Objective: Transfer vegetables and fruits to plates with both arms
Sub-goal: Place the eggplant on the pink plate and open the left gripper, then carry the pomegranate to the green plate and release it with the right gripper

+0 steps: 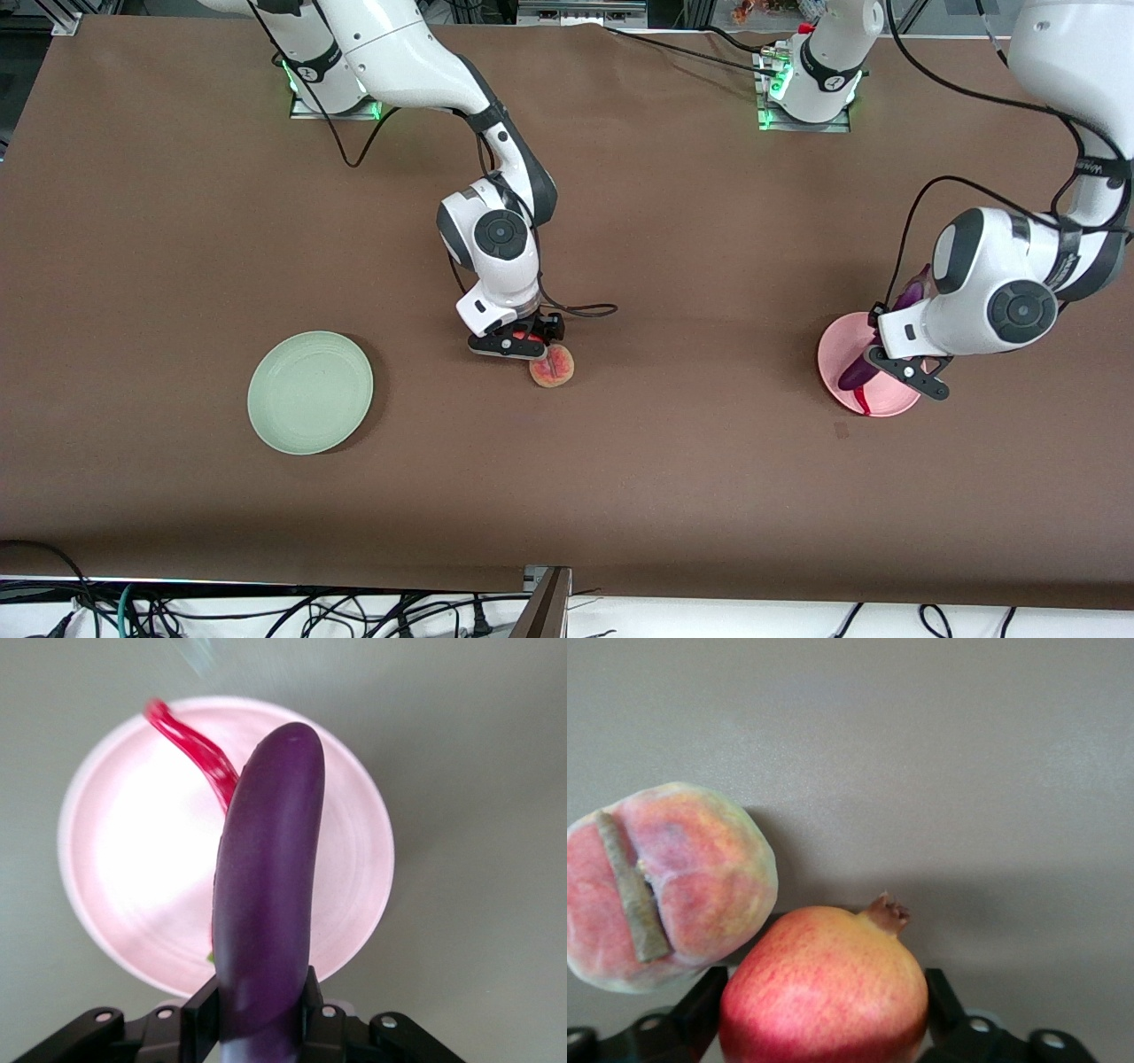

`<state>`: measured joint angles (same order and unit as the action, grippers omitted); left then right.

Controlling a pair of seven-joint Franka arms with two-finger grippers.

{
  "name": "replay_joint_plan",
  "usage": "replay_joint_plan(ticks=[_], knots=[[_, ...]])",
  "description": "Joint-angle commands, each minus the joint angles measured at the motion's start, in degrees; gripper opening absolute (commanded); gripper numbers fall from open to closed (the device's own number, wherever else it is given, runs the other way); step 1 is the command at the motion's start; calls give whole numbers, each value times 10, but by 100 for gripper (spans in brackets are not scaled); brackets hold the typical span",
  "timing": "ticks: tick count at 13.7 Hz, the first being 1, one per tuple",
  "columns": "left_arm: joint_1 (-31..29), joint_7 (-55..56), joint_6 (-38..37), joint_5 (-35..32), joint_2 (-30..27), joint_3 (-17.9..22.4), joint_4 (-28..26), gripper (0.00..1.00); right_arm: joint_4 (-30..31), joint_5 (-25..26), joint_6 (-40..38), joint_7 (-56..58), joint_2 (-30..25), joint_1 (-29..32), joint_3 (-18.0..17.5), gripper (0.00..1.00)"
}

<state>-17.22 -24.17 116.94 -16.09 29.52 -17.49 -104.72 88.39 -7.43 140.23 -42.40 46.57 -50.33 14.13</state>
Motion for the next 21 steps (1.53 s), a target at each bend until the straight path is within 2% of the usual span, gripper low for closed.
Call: replay_joint_plan(ticks=[1, 2, 3, 5, 7, 9, 11, 13, 15, 18, 19, 21], knots=[[-16, -16, 0, -15, 12, -8, 8, 47, 6, 7, 7, 5, -5, 4, -1, 46], [-19, -15, 0, -14, 12, -8, 11, 99, 6, 7, 7, 6, -5, 4, -1, 35], [-18, -16, 0, -14, 11, -8, 14, 100, 6, 7, 7, 9, -7, 4, 0, 27], [-20, -16, 0, -14, 8, -8, 16, 100, 6, 8, -10, 14, -20, 3, 8, 27], [-20, -17, -3, -14, -4, -10, 17, 100, 2, 7, -90, 41, -51, 4, 22, 27], [-22, -17, -6, -7, -39, -11, 29, 100, 3, 5, -171, 108, -74, 5, 63, 27], [-18, -5, -38, -3, -91, -16, 48, 100, 3, -1, -206, 207, -78, 15, 115, 27], [-15, 33, -75, -3, -119, -28, 79, 100, 4, 0, -221, 322, -79, 67, 141, 27], [-14, 54, -153, -3, -123, -44, 145, 100, 5, -1, -213, 445, -71, 151, 137, 27], [-13, 63, -280, 21, -122, -69, 281, 100, 6, -7, -174, 558, -48, 230, 135, 27], [-13, 77, -292, 26, -122, -69, 303, 100, 6, -25, -172, 567, -42, 240, 132, 27], [9, 142, -288, 33, -140, -59, 306, 100, 6, -80, -172, 570, -32, 247, 124, 27]])
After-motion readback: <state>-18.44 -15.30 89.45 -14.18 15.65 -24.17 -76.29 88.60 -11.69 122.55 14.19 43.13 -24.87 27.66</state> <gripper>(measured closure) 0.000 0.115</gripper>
